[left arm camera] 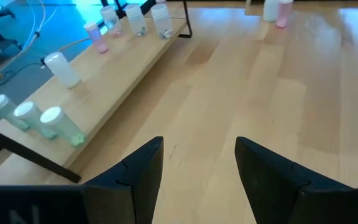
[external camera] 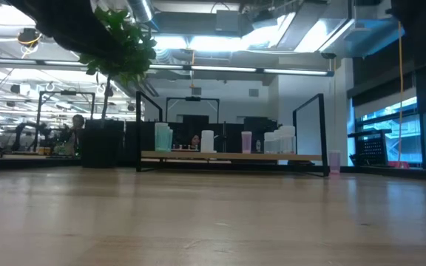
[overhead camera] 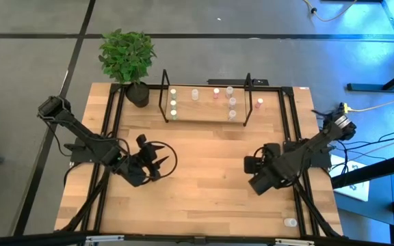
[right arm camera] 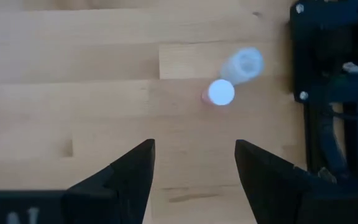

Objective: Pick and place medicine bottles onto shelf by color
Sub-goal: Put the bottom pink medicine bottle on the shelf aligned with the other pink medicine bottle

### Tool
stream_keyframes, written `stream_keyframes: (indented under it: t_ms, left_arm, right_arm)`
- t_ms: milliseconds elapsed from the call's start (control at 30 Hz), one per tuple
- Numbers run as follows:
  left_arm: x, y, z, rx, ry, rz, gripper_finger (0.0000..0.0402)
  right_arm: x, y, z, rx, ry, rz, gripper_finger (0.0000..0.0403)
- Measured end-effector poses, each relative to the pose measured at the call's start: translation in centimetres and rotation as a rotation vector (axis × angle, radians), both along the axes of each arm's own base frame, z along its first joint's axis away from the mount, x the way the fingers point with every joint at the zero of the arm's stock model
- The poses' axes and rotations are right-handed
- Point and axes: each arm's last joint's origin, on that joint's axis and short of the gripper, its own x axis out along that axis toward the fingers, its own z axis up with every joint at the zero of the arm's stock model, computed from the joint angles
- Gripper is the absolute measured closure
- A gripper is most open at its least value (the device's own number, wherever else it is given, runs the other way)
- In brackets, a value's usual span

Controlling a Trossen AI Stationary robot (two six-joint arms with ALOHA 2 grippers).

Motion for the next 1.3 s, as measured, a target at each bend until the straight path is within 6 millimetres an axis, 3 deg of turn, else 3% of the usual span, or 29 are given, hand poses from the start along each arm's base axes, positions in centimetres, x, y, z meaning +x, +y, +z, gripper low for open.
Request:
stream_keyframes:
  t_ms: [433, 600, 1033, 1300]
  left_arm:
    - [0.0, -0.1, -0.1, 0.022, 0.032, -0.040, 0.0208]
    - [0.0, -0.1, 0.0, 0.019, 0.028, -0.036, 0.0208]
    - [0.1, 0.1, 0.0, 0.016, 0.025, -0.028, 0.0208]
    - [0.1, 0.1, 0.0, 0.015, 0.024, -0.028, 0.0208]
  right_arm:
    - [0.2, -1.8, -5.6, 0.048, 0.183, -0.145, 0.0178]
    - [0.9, -2.4, -6.6, 0.054, 0.116, -0.133, 0.0178]
    - [0.2, -3.9, -9.6, 0.053, 0.155, -0.188, 0.0178]
    - [-0.1, -4.1, -10.2, 0.050, 0.164, -0.188, 0.0178]
